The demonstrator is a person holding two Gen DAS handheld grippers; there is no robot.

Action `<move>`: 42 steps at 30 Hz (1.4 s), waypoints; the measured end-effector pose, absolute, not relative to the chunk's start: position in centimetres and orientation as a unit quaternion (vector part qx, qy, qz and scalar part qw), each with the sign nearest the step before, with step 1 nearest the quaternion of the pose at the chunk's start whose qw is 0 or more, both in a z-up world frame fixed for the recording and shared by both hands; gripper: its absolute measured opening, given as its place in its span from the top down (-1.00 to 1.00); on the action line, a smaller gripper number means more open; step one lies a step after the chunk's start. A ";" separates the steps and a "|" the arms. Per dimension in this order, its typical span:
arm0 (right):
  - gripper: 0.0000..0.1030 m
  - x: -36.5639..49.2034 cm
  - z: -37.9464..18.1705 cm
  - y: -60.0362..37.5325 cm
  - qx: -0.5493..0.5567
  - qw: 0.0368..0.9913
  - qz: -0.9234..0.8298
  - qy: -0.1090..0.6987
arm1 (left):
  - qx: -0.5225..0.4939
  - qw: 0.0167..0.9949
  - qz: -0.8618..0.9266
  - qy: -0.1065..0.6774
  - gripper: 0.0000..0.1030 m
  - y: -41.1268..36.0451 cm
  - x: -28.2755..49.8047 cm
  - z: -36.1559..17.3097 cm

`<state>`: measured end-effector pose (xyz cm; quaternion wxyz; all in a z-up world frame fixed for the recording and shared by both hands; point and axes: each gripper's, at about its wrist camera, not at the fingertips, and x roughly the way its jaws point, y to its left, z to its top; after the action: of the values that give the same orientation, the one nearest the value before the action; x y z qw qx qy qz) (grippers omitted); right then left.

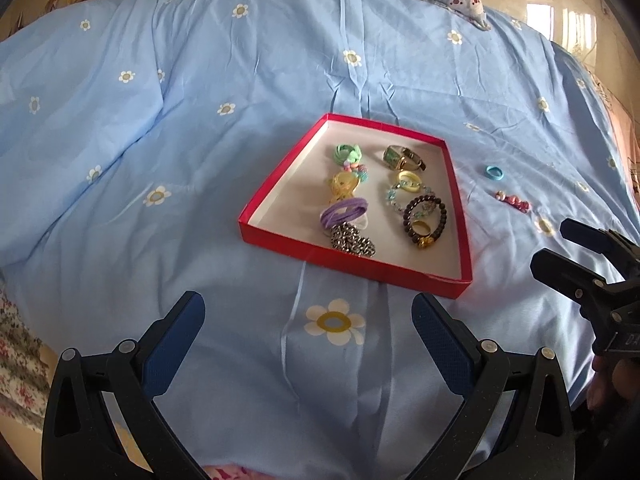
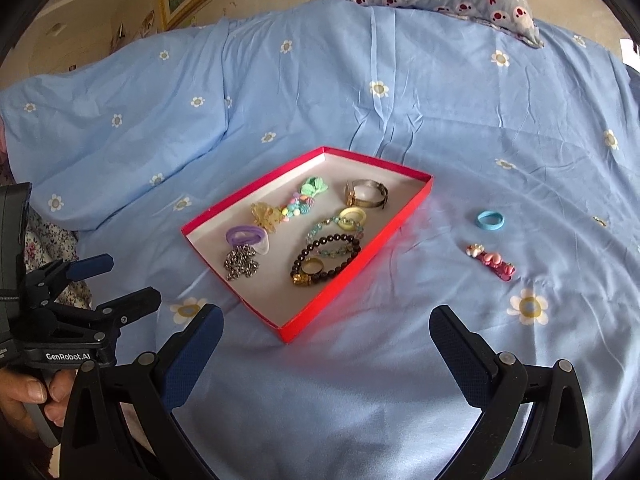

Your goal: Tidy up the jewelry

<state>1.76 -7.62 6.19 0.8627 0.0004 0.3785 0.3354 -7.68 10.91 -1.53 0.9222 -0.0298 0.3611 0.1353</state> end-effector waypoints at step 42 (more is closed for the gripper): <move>-1.00 1.1 7.5 -7.4 0.007 0.861 0.350 0.368 | -0.022 0.924 0.139 0.356 -1.00 10.6 -7.9 -0.1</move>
<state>1.13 -7.40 7.52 0.8614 0.0066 0.3680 0.3500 -7.93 10.56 -0.07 0.9240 -0.0224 0.3556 0.1391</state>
